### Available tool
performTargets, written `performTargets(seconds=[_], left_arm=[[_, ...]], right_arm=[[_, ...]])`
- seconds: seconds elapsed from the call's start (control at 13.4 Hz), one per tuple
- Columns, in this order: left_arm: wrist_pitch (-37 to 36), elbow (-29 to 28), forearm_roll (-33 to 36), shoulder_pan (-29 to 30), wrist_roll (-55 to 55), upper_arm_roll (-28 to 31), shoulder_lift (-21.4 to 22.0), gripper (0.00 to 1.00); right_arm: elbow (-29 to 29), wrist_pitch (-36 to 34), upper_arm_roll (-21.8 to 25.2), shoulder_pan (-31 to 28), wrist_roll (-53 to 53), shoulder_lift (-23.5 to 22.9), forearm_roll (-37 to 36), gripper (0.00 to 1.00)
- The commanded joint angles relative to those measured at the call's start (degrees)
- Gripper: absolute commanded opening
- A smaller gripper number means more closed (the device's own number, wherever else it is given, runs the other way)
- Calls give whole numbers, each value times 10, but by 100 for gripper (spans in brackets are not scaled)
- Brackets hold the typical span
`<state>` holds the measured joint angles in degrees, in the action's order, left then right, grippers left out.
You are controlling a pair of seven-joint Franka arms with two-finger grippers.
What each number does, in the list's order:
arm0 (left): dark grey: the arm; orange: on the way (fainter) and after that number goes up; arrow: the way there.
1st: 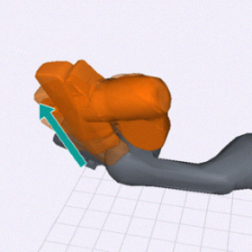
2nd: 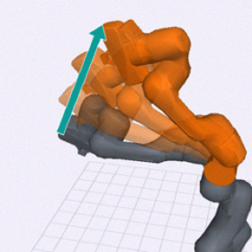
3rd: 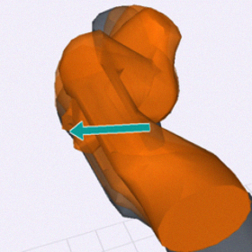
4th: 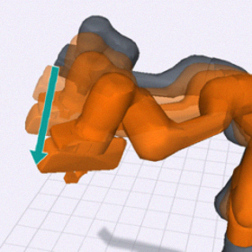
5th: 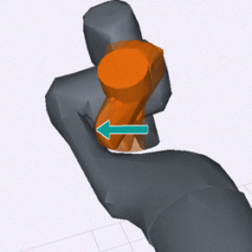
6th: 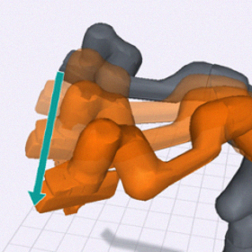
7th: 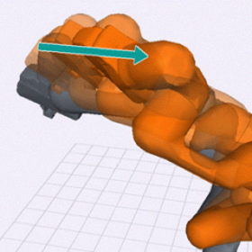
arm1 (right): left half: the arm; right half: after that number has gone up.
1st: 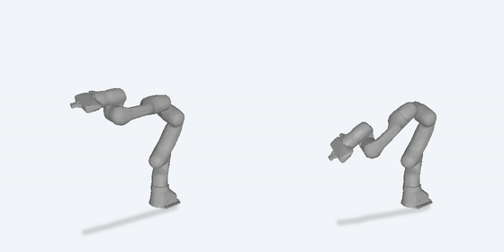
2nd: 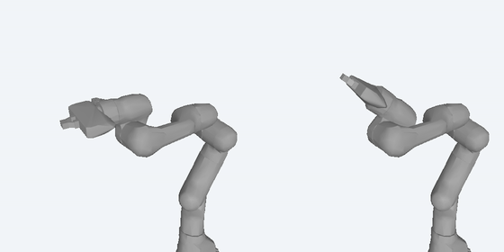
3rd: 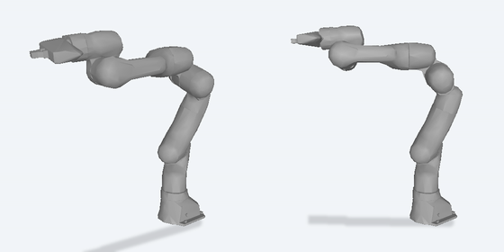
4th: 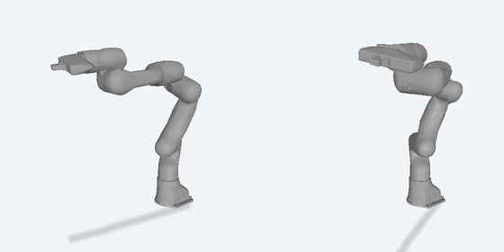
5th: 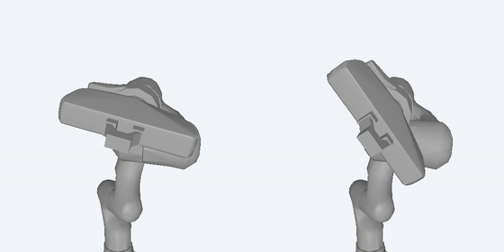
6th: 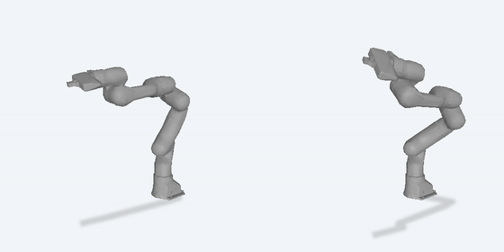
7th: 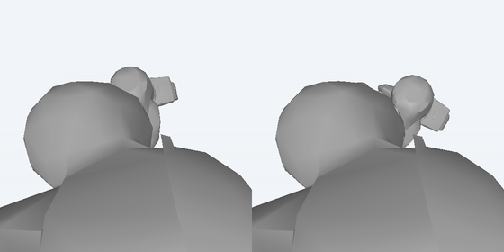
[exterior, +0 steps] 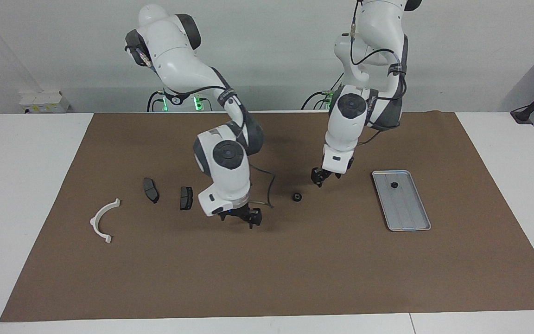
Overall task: Pick bearing gear from pile to tray
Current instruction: 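Grasp the bearing with the left gripper while the right gripper withdraws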
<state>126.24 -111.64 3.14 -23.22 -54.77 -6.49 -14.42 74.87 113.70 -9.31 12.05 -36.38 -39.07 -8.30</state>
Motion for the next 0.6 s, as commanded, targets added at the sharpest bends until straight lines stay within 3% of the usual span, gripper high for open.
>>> performTargets(seconds=[0.0,0.52], left_arm=[[16,37,12,-28,-39,9,-49,81],[65,40,11,-53,-79,9,-81,75]], right_arm=[[11,-30,-11,-46,112,24,-6,100],[24,-52,-9,-113,186,78,-6,100]])
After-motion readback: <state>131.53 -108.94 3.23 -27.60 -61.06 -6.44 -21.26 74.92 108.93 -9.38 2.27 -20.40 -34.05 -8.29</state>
